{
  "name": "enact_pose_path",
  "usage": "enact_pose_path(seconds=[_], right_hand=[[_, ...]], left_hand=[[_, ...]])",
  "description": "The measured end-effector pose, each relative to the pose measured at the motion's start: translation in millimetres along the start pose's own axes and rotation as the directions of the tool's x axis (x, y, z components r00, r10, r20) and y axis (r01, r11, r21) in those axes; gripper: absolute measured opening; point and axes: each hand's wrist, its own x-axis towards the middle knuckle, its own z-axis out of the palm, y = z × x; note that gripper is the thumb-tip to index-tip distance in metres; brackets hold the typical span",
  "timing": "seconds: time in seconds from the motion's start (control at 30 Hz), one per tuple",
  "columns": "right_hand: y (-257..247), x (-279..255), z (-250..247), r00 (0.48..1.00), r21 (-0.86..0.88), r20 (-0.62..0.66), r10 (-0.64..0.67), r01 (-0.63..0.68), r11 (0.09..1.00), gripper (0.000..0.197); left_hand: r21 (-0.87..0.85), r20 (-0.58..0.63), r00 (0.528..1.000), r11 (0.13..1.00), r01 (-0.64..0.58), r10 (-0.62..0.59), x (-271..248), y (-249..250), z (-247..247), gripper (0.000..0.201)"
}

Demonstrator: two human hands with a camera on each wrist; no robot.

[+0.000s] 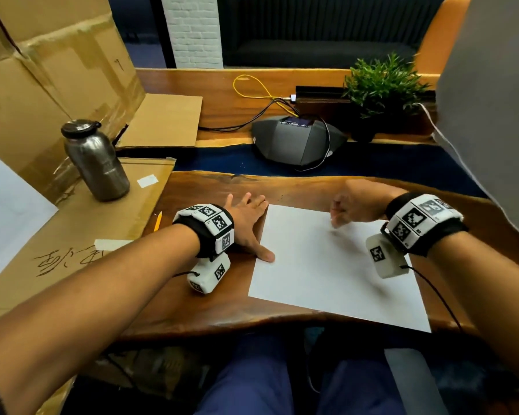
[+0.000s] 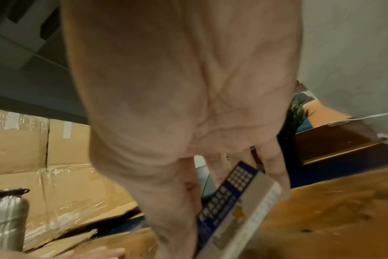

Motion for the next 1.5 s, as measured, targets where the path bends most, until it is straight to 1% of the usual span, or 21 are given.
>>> enact_pose_path(seconds=[0.13, 0.23, 0.37, 0.47, 0.53, 0.6, 0.63, 0.7, 0.73, 0.77, 0.87, 1.0, 1.07, 1.17, 1.23, 1.3, 1.33, 1.37, 1.43, 1.5], right_hand=[[24.7, -27.3, 3.2, 0.986, 0.047, -0.036, 0.162, -0.16, 0.986, 0.009], [37.9, -42.8, 10.2, 0.964, 0.042, -0.009, 0.266, -0.266, 0.963, 0.01], [32.6, -48.5, 26.4, 0.957, 0.072, 0.026, 0.289, -0.29, 0.954, 0.011], [23.7, -51.1, 33.0, 0.956, 0.065, -0.01, 0.294, -0.293, 0.954, 0.013], [19.8, -52.0, 34.0, 0.956, 0.079, -0.037, 0.292, -0.288, 0.954, 0.014], [17.9, -52.3, 35.3, 0.955, 0.125, -0.054, 0.291, -0.282, 0.951, 0.011], [18.0, -52.2, 36.7, 0.954, 0.15, -0.062, 0.294, -0.283, 0.947, 0.009], [18.3, -53.8, 38.5, 0.948, 0.193, -0.083, 0.308, -0.288, 0.938, 0.007], [18.5, -55.2, 39.3, 0.944, 0.211, -0.093, 0.317, -0.293, 0.933, 0.007], [19.0, -56.3, 39.6, 0.94, 0.227, -0.099, 0.327, -0.299, 0.927, 0.007], [20.5, -59.2, 40.5, 0.935, 0.256, -0.107, 0.337, -0.302, 0.919, 0.008], [20.3, -59.1, 41.6, 0.932, 0.277, -0.117, 0.343, -0.301, 0.913, 0.01], [21.6, -58.9, 40.1, 0.917, 0.326, -0.14, 0.373, -0.313, 0.892, 0.012], [32.1, -55.9, 37.4, 0.885, 0.463, -0.182, 0.429, -0.308, 0.832, 0.015], [41.3, -54.6, 34.5, 0.862, 0.603, -0.212, 0.46, -0.255, 0.756, 0.016], [47.2, -54.3, 31.2, 0.847, 0.749, -0.232, 0.478, -0.158, 0.643, 0.017], [48.0, -54.3, 28.4, 0.841, 0.794, -0.255, 0.478, -0.1, 0.599, 0.018], [48.3, -53.9, 26.2, 0.83, 0.818, -0.286, 0.479, -0.049, 0.574, 0.019], [48.9, -50.7, 19.9, 0.795, 0.819, -0.363, 0.486, 0.024, 0.573, 0.018], [52.2, -48.3, 11.2, 0.751, 0.801, -0.439, 0.493, 0.079, 0.594, 0.016]], left_hand=[[0.015, 0.013, 1.0, 1.0, 0.022, -0.022, 1.5, 0.0, -2.7, 0.142], [0.038, 0.008, 1.0, 0.999, 0.023, -0.023, 3.2, 4.1, -6.6, 0.138], [0.032, -0.046, 0.999, 0.999, 0.023, -0.021, 2.9, 13.3, -8.1, 0.128], [0.023, -0.105, 0.994, 1.0, -0.002, 0.005, 1.8, 20.9, -7.6, 0.122], [-0.018, -0.151, 0.988, 0.999, -0.034, 0.03, 0.5, 24.6, -8.7, 0.116], [-0.088, -0.201, 0.979, 0.994, -0.059, 0.04, -1.7, 27.8, -8.7, 0.106], [-0.139, -0.228, 0.973, 0.988, -0.072, 0.039, -3.0, 28.9, -8.2, 0.097], [-0.268, -0.281, 0.959, 0.957, -0.109, 0.031, -3.3, 30.5, -6.2, 0.071], [-0.317, -0.303, 0.953, 0.94, -0.125, 0.025, -3.2, 31.6, -5.0, 0.062], [-0.346, -0.326, 0.945, 0.928, -0.137, 0.018, -3.3, 32.9, -4.8, 0.057], [-0.425, -0.426, 0.904, 0.89, -0.165, -0.036, -3.3, 37.2, -10.8, 0.05], [-0.607, -0.515, 0.843, 0.76, -0.232, -0.154, -0.3, 32.7, -23.3, 0.037], [-0.661, -0.535, 0.817, 0.708, -0.248, -0.214, 0.2, 28.1, -29.2, 0.033], [-0.704, -0.582, 0.77, 0.635, -0.318, -0.26, -3.7, 22.6, -36.1, 0.027], [-0.699, -0.619, 0.735, 0.621, -0.355, -0.277, -4.3, 16.4, -40.2, 0.023], [-0.708, -0.64, 0.706, 0.587, -0.392, -0.302, -4.7, 8.3, -44.3, 0.02], [-0.714, -0.652, 0.69, 0.56, -0.419, -0.314, -5.3, 4.7, -47.4, 0.019], [-0.722, -0.658, 0.677, 0.532, -0.443, -0.33, -5.7, 1.6, -49.9, 0.02], [-0.719, -0.677, 0.651, 0.499, -0.485, -0.343, -7.2, -1.8, -57.5, 0.021], [-0.707, -0.699, 0.621, 0.47, -0.528, -0.355, -8.1, -3.7, -66.6, 0.021]])
